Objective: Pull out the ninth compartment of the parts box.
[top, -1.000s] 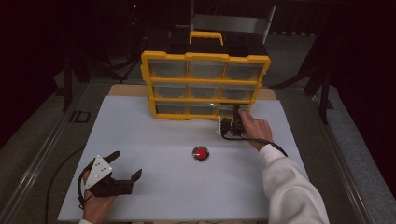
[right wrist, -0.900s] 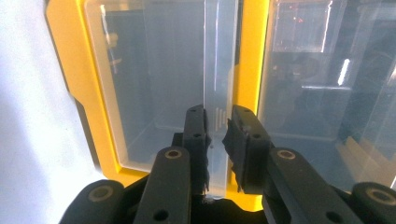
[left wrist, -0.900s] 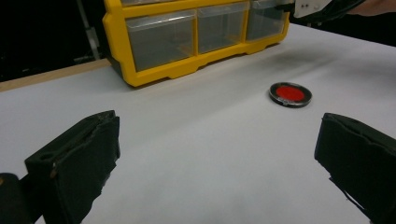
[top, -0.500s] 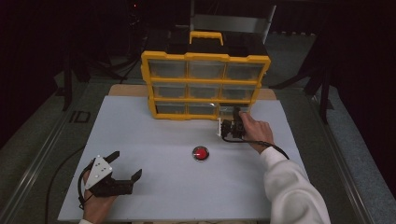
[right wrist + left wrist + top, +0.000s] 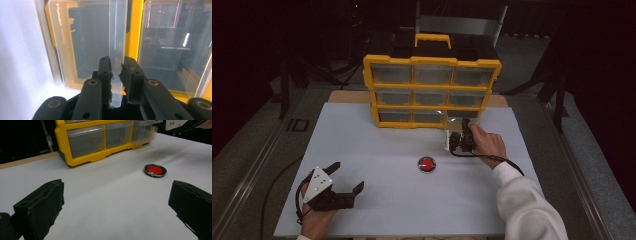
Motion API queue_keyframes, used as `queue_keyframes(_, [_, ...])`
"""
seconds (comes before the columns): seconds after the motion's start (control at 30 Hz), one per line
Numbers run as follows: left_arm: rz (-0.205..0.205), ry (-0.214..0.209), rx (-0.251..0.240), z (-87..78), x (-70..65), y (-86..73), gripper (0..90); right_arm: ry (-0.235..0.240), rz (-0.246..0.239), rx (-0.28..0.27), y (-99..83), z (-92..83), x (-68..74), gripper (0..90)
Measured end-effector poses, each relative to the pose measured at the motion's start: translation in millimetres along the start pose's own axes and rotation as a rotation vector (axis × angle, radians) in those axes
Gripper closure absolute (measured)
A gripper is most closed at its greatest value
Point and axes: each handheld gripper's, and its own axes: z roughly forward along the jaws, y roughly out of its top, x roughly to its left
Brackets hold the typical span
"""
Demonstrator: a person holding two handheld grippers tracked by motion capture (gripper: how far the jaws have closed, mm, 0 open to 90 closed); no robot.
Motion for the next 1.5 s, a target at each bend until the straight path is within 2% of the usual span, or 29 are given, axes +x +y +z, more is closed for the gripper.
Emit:
queue_keyframes(0.47, [-0.001,0.001,-0.001,-0.1,0.1,0.1,0.4,0.008,-0.004,-0.007,-0.8,-11.0,2.5,77.3])
queue_keyframes(0.6, [-0.003,0.001,-0.003,-0.2,0.1,0.0,0.4,0.011,-0.018,-0.015,-1.7,-15.9,3.5,77.3])
queue_keyframes(1.5, [0.0,0.002,-0.001,-0.3,-0.1,0.3,0.4,0.022,-0.012,-0.034,-5.7,-35.0,8.1,77.3])
